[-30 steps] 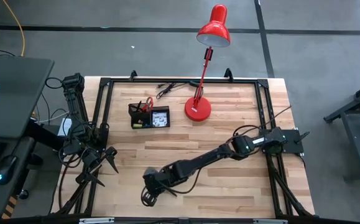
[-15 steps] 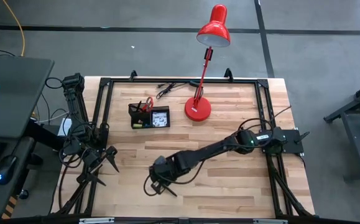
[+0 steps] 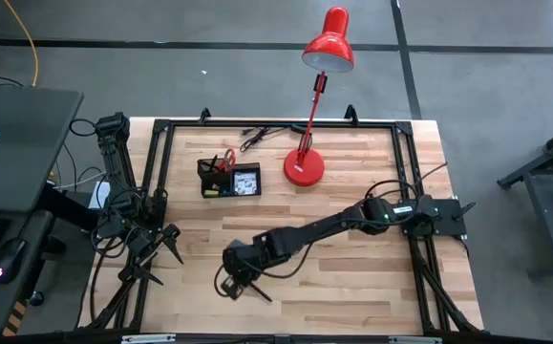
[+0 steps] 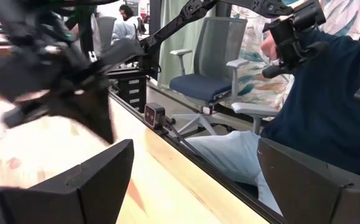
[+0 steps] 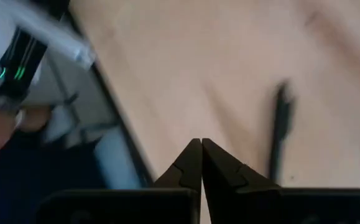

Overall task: Pick and place office supplies into organizer
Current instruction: Put the black pen into the black desk organizer

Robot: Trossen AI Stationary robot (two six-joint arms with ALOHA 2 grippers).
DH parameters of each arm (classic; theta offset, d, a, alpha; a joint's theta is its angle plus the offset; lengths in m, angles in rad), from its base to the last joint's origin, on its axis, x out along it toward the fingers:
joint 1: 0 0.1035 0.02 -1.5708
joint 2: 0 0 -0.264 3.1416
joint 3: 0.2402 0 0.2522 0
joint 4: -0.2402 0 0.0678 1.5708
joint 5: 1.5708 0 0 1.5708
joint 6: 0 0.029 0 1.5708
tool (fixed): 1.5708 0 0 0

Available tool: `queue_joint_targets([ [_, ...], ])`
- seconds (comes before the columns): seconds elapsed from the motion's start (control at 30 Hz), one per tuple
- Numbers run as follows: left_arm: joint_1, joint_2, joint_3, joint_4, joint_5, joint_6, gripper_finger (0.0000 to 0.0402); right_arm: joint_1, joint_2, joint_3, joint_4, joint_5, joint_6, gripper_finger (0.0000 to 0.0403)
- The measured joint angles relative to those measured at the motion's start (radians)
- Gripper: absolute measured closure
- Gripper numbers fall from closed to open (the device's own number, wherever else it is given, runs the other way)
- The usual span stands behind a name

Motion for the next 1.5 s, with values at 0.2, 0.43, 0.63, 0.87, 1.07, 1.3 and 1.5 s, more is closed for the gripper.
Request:
queue_joint_targets([
  [0.2, 0.000, 0.000, 0.000, -0.008, 0.000, 0.000, 0.0075, 0.014, -0.006, 0.000, -0.084, 0.100, -0.070, 0.0380],
  [0.43, 0.000, 0.000, 0.000, -0.017, 0.000, 0.000, 0.0076, 0.038, 0.002, 0.000, -0.196, 0.169, -0.073, 0.0287],
  [0.63, 0.000, 0.000, 0.000, -0.028, -0.019, 0.000, 0.0075, 0.076, 0.010, 0.001, -0.247, 0.174, -0.066, 0.0249],
  [0.87, 0.000, 0.000, 0.000, -0.036, -0.026, 0.000, 0.0076, 0.139, 0.013, 0.000, -0.249, 0.255, -0.079, 0.0254],
  [1.07, 0.000, 0.000, 0.000, -0.043, -0.046, 0.000, 0.0075, 0.179, 0.013, 0.000, -0.272, 0.330, -0.086, 0.0254],
  [1.3, 0.000, 0.000, 0.000, -0.043, -0.046, -0.001, 0.0076, 0.187, 0.054, 0.000, -0.259, 0.308, -0.105, 0.0254],
  [1.5, 0.000, 0.000, 0.000, -0.044, -0.045, -0.003, 0.0076, 0.189, 0.057, 0.000, -0.273, 0.326, -0.103, 0.0254],
])
